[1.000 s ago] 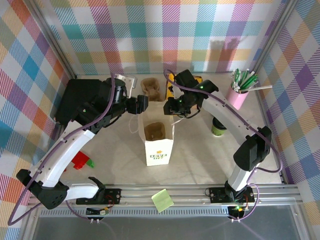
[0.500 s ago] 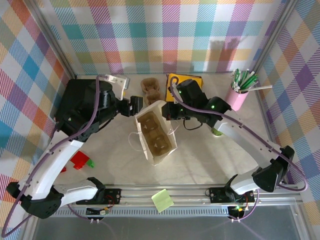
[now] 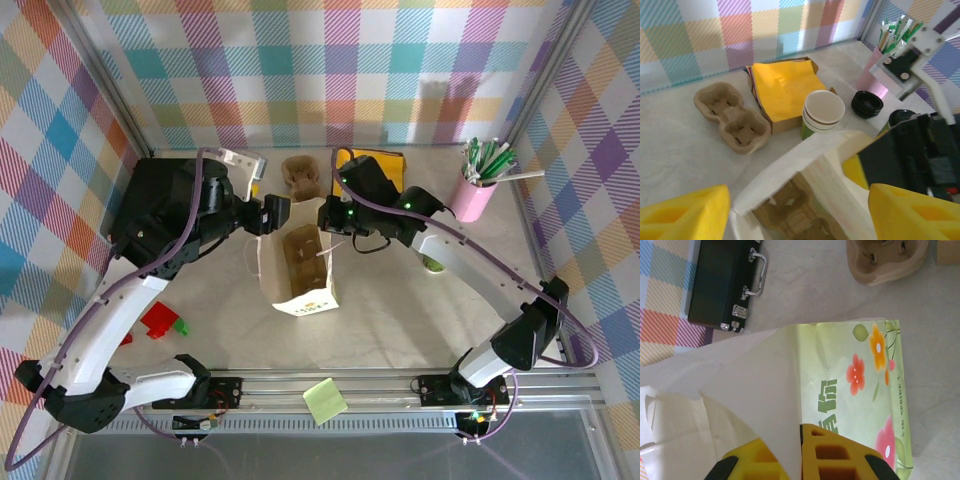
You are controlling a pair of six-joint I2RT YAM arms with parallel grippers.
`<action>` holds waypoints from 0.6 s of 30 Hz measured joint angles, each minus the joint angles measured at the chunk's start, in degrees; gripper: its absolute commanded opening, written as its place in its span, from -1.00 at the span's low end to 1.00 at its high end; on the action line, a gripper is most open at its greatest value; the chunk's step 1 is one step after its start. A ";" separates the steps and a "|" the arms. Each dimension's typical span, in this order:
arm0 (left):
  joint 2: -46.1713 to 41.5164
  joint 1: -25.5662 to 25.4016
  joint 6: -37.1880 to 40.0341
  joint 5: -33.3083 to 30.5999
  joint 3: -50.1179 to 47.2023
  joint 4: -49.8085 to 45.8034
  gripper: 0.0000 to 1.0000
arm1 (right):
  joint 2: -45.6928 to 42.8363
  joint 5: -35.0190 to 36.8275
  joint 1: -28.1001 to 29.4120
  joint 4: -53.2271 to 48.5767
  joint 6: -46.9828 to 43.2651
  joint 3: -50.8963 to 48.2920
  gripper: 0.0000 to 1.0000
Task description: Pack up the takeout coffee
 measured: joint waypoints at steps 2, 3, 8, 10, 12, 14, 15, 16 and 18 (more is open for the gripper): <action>0.70 0.00 -1.07 0.92 0.72 -1.18 0.34 | 0.63 -0.20 -0.37 -0.26 2.93 0.07 -0.87; 0.94 0.00 -1.86 1.31 0.94 -1.75 0.32 | 0.81 -0.26 -0.55 -0.33 4.52 0.02 -0.87; 2.45 -0.55 -7.26 2.58 2.34 -6.08 0.17 | 0.85 -1.16 -1.05 0.96 11.13 -2.14 -0.83; 4.07 -1.27 -9.99 2.56 4.00 -8.52 0.04 | 0.85 -1.31 -1.07 1.46 13.46 -3.34 -0.82; 5.84 -2.49 -12.50 2.29 5.68 -11.19 -0.06 | 0.85 -1.49 -1.07 2.16 15.06 -4.35 -0.82; 7.74 -4.26 -15.02 1.62 7.10 -13.57 -0.17 | 0.70 -1.51 -1.07 3.13 16.48 -5.55 -0.82; 8.72 -5.29 -16.46 1.03 7.61 -14.86 -0.21 | 0.52 -1.49 -1.07 3.50 16.98 -6.23 -0.82; 9.64 -6.49 -17.68 0.33 7.96 -16.13 -0.26 | 0.33 -1.51 -1.07 3.72 17.62 -6.84 -0.82; 11.56 -8.98 -20.26 -0.92 8.52 -18.69 -0.36 | -0.17 -1.55 -1.07 4.11 18.25 -7.89 -0.82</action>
